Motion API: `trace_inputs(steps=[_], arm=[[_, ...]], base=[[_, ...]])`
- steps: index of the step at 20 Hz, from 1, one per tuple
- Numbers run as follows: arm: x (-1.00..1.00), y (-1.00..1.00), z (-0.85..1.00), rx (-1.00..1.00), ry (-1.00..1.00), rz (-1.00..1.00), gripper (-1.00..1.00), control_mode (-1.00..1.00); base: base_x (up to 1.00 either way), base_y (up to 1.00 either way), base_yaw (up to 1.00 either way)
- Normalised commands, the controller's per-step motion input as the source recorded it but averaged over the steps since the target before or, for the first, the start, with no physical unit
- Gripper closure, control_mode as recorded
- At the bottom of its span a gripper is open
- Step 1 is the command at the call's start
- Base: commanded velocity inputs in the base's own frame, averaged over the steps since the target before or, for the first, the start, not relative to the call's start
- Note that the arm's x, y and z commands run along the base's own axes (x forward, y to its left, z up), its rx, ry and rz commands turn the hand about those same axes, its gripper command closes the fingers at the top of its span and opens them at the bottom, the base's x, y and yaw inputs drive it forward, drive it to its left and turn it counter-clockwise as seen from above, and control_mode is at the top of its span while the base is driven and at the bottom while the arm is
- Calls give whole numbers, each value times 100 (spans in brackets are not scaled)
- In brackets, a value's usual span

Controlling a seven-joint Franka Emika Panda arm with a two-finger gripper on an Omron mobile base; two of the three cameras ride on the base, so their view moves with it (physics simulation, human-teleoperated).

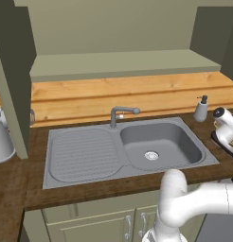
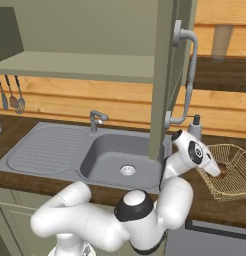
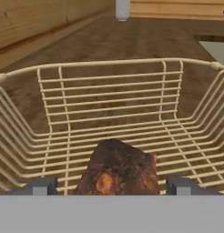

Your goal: Open the cabinet, pick up the bread from the cabinet and place it in the basket. Then move the basket to the dining counter.

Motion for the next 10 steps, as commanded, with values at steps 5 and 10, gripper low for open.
trace_inputs(steps=[5, 10], arm=[[0, -9, 0, 0, 0, 0, -100, -100], [-15, 20, 3, 0, -1, 0, -100, -100]], base=[[0, 0, 0], [0, 0, 0]])
